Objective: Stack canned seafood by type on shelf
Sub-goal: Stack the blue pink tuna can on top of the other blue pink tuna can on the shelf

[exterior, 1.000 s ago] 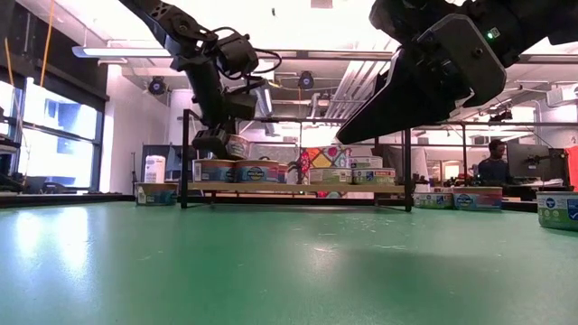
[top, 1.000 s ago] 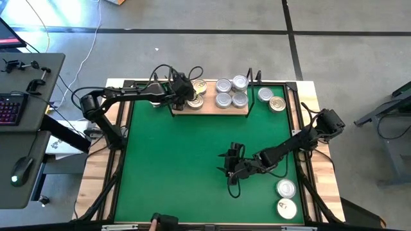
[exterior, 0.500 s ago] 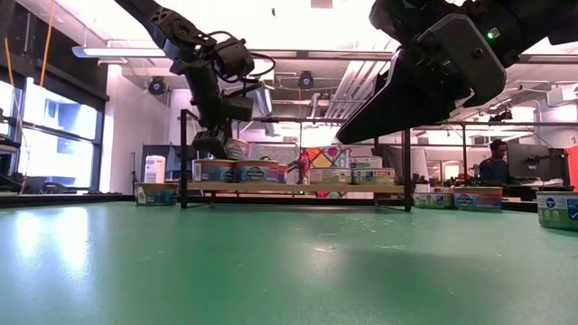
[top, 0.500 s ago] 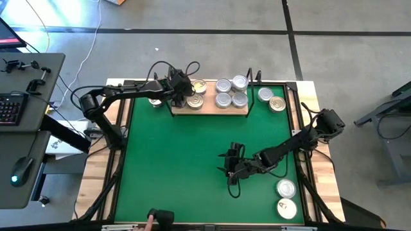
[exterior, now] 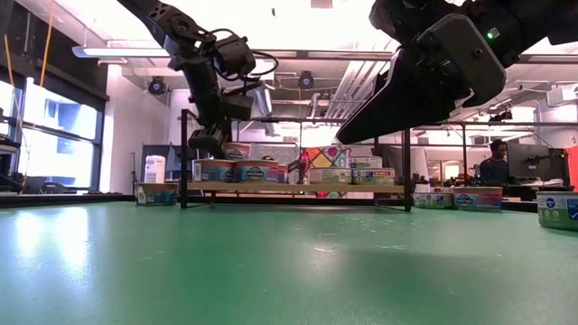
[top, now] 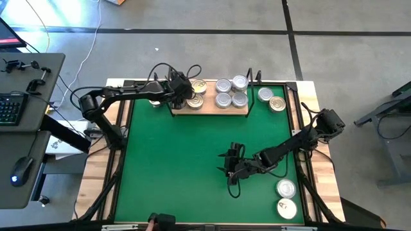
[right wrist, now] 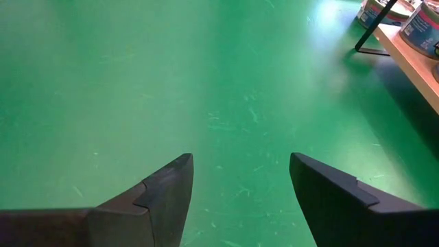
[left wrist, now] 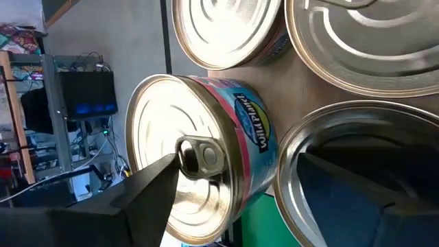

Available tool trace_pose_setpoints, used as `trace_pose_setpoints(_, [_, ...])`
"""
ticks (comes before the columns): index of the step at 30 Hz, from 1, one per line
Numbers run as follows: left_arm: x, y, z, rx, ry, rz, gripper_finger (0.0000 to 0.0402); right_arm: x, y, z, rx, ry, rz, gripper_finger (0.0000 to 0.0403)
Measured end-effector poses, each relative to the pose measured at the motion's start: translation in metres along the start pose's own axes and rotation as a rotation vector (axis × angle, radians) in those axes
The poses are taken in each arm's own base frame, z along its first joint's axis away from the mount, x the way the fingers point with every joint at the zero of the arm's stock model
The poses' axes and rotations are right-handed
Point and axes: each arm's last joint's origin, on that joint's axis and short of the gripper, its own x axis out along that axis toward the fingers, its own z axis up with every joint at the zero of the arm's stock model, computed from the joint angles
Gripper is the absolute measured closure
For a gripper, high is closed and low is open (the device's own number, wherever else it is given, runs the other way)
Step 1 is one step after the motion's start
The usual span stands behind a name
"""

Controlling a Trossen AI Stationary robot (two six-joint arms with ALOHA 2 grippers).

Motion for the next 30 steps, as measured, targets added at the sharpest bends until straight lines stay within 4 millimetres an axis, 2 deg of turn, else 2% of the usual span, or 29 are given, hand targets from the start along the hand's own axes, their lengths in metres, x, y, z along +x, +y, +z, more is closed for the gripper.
trace_pose_setpoints(17, [0.0,0.008,0.003,-0.014,0.023,0.114,0.0191,0.0,0.0,0.0,0.0,0.0,-0.001,0.0165])
trace_pose_setpoints(30, [0.005,0.016,-0.003,-0.049,0.036,0.141,0.0199,0.0,0.0,0.0,0.0,0.0,-0.001,0.0165])
